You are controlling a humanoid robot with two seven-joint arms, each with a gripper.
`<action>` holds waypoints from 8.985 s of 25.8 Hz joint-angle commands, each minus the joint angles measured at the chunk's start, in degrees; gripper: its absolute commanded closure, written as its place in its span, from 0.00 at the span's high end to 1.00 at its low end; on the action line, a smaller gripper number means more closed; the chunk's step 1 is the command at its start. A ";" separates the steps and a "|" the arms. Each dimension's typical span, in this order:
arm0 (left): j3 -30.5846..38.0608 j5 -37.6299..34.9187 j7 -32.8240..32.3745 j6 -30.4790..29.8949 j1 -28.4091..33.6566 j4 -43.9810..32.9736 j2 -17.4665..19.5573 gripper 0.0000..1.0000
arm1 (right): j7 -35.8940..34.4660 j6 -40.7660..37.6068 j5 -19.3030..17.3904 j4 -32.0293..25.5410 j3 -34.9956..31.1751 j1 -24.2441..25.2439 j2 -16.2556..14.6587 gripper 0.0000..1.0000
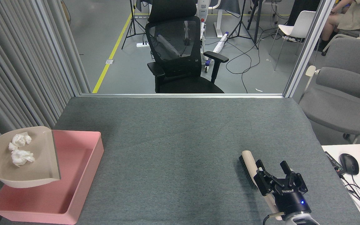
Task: Sweep and dump garbage into bin
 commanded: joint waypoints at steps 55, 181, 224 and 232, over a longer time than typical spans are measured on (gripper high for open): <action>-7.45 12.31 -6.33 14.65 -9.30 -10.84 0.89 0.21 | -0.21 2.03 -0.18 -0.86 0.18 0.05 -0.32 0.97; -29.16 -81.65 15.91 -2.31 3.53 -33.69 -36.99 0.99 | 2.34 15.22 18.81 -6.13 3.78 -2.59 6.10 0.98; -32.50 -88.68 25.84 1.03 5.20 -30.44 -33.56 0.99 | 2.16 15.13 19.16 -5.16 3.52 -2.59 5.31 0.98; -32.50 -88.68 25.67 1.03 4.23 -30.27 -33.47 0.99 | 2.16 15.22 19.16 -5.08 3.43 -2.76 5.57 0.98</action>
